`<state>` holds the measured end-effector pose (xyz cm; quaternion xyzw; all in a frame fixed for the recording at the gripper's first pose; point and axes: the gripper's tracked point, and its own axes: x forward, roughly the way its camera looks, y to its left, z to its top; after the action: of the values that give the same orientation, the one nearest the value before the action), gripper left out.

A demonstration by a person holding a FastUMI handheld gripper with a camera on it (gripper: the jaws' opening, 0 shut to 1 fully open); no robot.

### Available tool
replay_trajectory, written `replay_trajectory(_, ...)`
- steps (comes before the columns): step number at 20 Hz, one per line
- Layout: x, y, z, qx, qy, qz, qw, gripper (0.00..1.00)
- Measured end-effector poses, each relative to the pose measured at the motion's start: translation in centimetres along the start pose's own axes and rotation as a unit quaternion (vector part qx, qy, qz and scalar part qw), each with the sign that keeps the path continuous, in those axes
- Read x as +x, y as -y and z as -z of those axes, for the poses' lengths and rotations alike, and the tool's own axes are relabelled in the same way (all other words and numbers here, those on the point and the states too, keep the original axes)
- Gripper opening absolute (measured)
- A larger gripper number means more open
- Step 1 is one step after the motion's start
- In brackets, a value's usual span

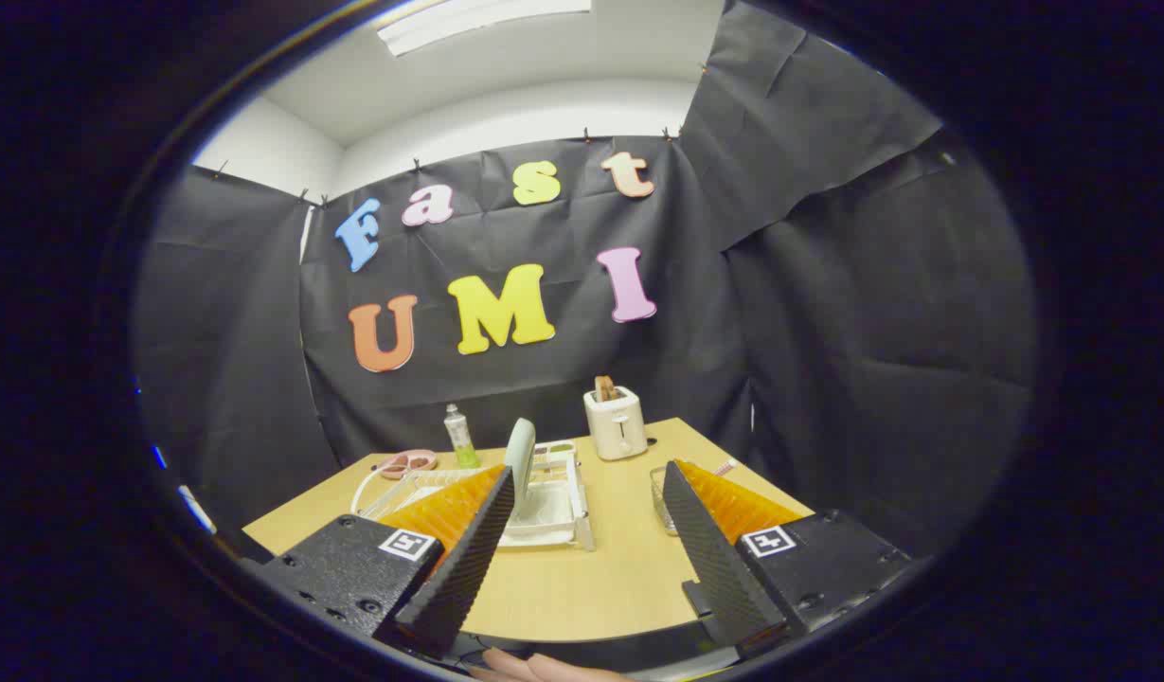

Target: Take the plate from the dish rack, then take the spoon from the basket and place it into the plate.

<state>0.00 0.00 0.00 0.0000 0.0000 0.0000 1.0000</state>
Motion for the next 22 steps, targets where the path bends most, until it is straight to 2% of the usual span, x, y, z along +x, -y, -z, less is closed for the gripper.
replay_trajectory(12,0.6,1.7,0.5,-0.029,0.003,0.026,0.999,1.0)
replay_trajectory(19,1.4,1.0,0.9,-0.038,-0.009,0.024,0.999,1.0)
replay_trajectory(22,2.1,-0.6,0.9,-0.054,-0.018,0.012,0.998,1.0)
